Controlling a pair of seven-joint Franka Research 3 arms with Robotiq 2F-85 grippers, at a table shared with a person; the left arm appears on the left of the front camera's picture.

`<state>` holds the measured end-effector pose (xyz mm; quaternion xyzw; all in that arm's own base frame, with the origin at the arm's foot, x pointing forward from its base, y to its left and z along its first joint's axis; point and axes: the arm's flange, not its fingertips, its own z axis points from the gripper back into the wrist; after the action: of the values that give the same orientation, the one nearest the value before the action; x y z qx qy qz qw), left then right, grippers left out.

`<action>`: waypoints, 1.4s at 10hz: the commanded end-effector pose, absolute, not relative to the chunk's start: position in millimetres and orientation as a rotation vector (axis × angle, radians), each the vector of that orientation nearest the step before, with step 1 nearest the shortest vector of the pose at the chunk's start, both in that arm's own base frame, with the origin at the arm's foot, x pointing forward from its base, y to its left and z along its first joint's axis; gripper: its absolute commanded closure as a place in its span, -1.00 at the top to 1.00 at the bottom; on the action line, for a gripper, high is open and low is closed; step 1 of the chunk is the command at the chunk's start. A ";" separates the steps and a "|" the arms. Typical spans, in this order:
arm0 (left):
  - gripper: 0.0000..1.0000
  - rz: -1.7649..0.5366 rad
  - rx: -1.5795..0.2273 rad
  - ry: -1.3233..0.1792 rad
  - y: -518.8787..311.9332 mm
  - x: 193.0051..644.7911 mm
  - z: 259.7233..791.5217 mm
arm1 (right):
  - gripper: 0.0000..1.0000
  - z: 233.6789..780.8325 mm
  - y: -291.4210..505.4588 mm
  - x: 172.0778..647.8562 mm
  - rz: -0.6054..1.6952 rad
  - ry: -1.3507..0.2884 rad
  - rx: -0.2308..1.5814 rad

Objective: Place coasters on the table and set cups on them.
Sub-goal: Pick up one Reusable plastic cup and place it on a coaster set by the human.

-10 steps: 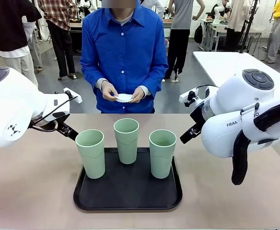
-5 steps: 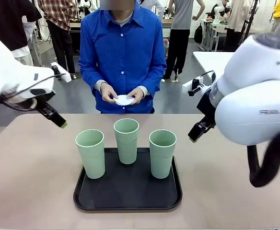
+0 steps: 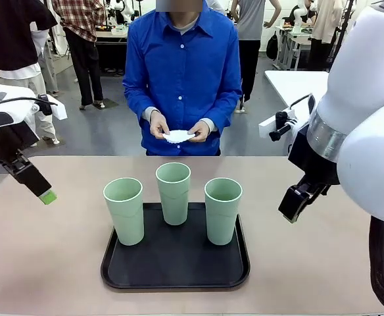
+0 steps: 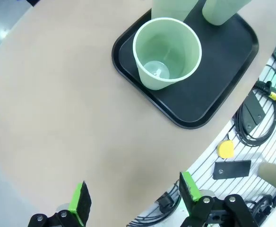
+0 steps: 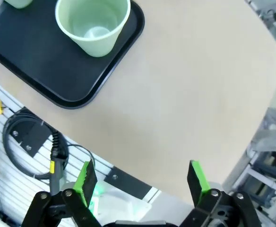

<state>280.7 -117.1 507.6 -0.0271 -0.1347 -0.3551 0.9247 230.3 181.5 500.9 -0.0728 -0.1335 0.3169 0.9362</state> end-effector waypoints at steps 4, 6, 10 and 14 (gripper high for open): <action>1.00 -0.728 0.000 -0.326 -118.4 291.2 507.9 | 1.00 500.3 182.4 233.5 0.648 -0.282 -0.145; 1.00 -0.693 -0.249 -0.305 -106.9 295.2 516.9 | 1.00 512.4 160.4 259.5 0.473 -0.216 0.462; 1.00 -0.413 -0.909 -0.248 -29.9 324.8 501.2 | 1.00 506.6 42.3 263.0 0.098 -0.226 1.014; 1.00 -0.164 -1.018 -0.310 83.5 335.5 492.1 | 1.00 479.6 -82.9 252.7 -0.158 -0.259 1.115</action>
<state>325.5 76.8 491.8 -0.4831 -0.1413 -0.0837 0.8600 265.3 -90.2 510.2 0.5153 -0.1230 -0.0675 0.8454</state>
